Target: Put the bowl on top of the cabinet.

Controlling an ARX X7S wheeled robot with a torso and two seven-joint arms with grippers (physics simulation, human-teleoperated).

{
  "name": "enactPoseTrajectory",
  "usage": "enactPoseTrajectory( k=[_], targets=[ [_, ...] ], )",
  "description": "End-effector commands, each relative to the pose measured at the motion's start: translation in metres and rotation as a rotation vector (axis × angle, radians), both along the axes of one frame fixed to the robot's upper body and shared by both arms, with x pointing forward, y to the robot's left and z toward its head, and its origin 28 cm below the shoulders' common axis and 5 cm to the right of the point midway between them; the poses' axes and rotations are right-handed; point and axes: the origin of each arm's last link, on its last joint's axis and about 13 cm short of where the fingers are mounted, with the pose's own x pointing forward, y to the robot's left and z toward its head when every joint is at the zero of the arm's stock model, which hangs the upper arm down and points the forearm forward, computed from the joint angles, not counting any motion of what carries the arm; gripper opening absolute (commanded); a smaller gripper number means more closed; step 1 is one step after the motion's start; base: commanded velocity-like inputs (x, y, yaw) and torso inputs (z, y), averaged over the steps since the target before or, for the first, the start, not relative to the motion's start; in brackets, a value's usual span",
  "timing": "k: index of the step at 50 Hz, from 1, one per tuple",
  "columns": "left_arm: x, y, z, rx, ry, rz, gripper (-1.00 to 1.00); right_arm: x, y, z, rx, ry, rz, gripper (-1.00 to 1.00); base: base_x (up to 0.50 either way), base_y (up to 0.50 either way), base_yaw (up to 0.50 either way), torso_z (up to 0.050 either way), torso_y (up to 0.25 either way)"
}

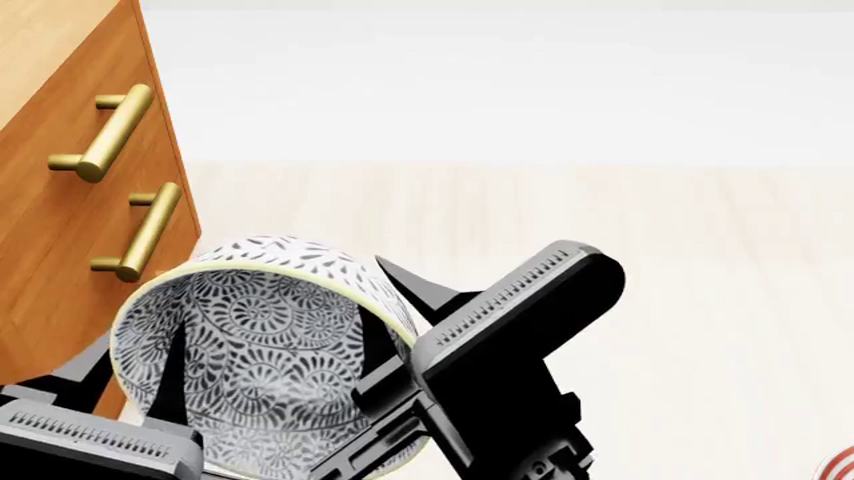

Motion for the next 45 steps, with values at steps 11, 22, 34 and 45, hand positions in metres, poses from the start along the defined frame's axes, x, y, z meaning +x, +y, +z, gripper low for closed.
enactPoseTrajectory(
  k=[11,22,34,45],
  targets=[
    [-0.0012,0.0024,0.0009,0.003,-0.009,0.011,-1.0,0.0028,-0.0003,0.003,-0.018,0.011,-0.026,-1.0,0.0,0.0,0.0,0.0,0.001],
    [0.0013,0.0023,-0.0029,0.001,0.003,0.007,-1.0,0.0041,-0.0019,0.0,-0.039,0.036,-0.025,1.0,0.0,0.0,0.0,0.0,0.0],
    [0.0022,0.0022,-0.0042,0.0,0.006,0.004,-1.0,0.0039,-0.0038,-0.001,-0.031,0.036,-0.031,1.0,0.0,0.0,0.0,0.0,0.0],
    [0.0032,0.0005,-0.001,0.006,0.012,-0.021,-1.0,0.001,-0.0087,-0.0029,-0.021,0.032,-0.039,1.0,0.0,0.0,0.0,0.001,0.001]
  ],
)
